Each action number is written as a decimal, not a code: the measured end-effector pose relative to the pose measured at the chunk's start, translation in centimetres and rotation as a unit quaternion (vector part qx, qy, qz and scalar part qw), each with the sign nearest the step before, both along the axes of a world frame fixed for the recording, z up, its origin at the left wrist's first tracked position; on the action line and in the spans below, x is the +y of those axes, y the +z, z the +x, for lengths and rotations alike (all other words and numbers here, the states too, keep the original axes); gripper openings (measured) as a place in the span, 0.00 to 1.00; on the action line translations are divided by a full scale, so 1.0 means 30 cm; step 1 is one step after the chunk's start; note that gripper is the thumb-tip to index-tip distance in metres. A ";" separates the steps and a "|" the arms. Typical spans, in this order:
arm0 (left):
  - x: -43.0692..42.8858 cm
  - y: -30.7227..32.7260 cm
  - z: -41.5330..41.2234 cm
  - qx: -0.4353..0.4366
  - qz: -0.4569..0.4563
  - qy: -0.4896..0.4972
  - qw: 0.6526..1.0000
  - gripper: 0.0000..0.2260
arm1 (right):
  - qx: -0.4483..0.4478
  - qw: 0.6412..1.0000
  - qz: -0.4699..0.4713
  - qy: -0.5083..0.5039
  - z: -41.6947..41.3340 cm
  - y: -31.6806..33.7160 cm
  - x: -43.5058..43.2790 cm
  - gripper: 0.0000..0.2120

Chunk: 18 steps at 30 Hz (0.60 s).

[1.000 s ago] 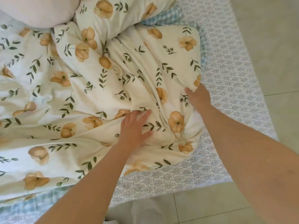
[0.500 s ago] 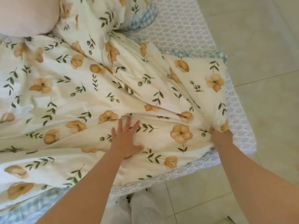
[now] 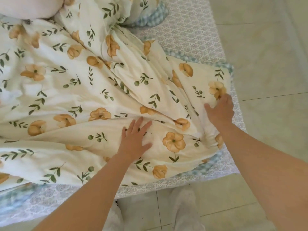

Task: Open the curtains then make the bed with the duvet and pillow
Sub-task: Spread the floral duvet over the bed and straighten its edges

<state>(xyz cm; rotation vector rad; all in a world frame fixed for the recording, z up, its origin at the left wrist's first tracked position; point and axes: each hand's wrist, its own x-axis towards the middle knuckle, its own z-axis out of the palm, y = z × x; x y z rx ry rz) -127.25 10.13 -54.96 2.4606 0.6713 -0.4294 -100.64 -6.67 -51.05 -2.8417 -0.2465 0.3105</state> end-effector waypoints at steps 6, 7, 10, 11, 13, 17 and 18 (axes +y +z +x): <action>-0.124 -0.032 0.180 -0.013 0.038 0.113 0.993 0.35 | -0.020 0.983 -0.012 0.184 0.268 -0.027 0.135 0.20; -0.140 -0.040 0.205 -0.015 0.043 0.135 0.990 0.35 | -0.017 0.978 -0.027 0.208 0.316 -0.035 0.154 0.23; -0.176 -0.069 0.257 -0.003 0.061 0.163 0.985 0.37 | 0.044 0.966 -0.107 0.232 0.436 -0.058 0.178 0.44; -0.181 -0.071 0.260 0.006 0.070 0.167 0.983 0.37 | 0.067 0.961 -0.129 0.235 0.455 -0.064 0.183 0.48; -0.207 -0.071 0.284 0.025 0.083 0.173 0.981 0.38 | 0.085 0.949 -0.165 0.256 0.502 -0.065 0.185 0.43; -0.228 -0.065 0.315 0.057 0.075 0.185 0.978 0.38 | 0.111 0.959 -0.102 0.241 0.511 -0.078 0.086 0.28; -0.240 -0.062 0.325 0.066 0.076 0.186 0.977 0.38 | 0.129 0.967 -0.082 0.206 0.515 -0.083 0.021 0.27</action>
